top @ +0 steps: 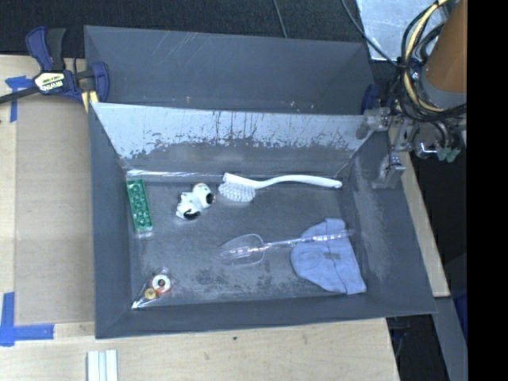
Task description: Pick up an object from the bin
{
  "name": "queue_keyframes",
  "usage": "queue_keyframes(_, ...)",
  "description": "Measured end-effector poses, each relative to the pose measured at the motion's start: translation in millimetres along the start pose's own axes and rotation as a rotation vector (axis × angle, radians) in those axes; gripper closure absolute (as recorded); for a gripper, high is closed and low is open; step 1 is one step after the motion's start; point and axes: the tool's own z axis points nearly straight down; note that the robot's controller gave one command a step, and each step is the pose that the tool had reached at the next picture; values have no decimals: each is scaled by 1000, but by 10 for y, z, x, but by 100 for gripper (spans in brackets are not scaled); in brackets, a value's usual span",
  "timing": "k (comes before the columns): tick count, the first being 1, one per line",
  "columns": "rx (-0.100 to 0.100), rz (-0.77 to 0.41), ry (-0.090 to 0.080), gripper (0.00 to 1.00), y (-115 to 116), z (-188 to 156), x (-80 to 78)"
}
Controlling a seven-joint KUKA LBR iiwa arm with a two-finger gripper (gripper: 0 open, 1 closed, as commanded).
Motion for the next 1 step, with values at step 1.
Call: queue_keyframes(1, 1, -4, -9, 0, 8, -55, -15)
